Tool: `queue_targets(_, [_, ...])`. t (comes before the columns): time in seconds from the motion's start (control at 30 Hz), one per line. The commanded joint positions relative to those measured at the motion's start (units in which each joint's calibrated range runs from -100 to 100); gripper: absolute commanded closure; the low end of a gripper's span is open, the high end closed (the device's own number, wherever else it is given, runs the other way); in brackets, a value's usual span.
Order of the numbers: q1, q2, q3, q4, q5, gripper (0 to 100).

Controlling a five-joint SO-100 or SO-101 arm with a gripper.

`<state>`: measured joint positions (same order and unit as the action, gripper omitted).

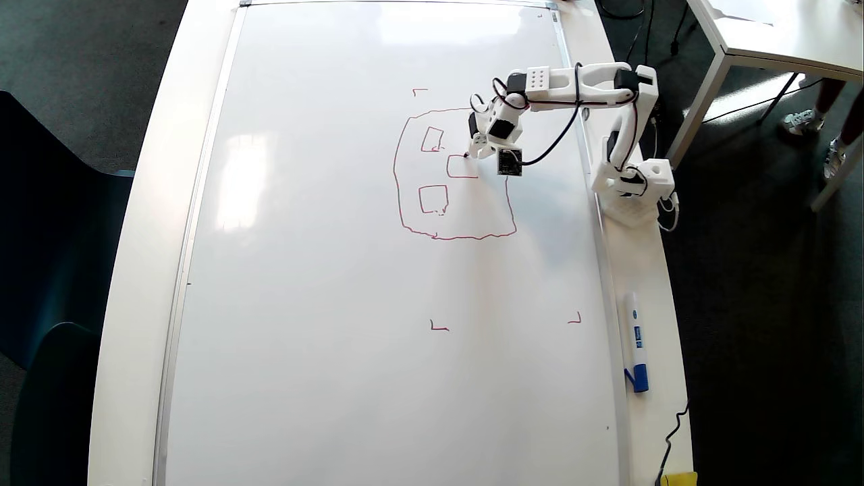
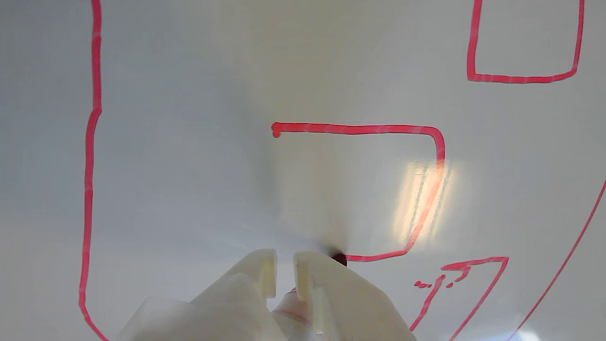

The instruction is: Draw on a whiteboard a robot head using a pen attached to the gripper

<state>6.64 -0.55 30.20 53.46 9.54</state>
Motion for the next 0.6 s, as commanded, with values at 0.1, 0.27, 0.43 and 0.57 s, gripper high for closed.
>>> queue_targets(0.1, [0.4,-4.9,4.6,0.3,0.3,99])
queue_targets(0.27, [0.4,-7.3,7.6,0.8,0.3,99])
queue_targets(0.43, [0.4,-9.5,10.1,0.9,0.3,99])
queue_targets(0.57, [-0.2,-11.4,12.1,0.9,0.2,99])
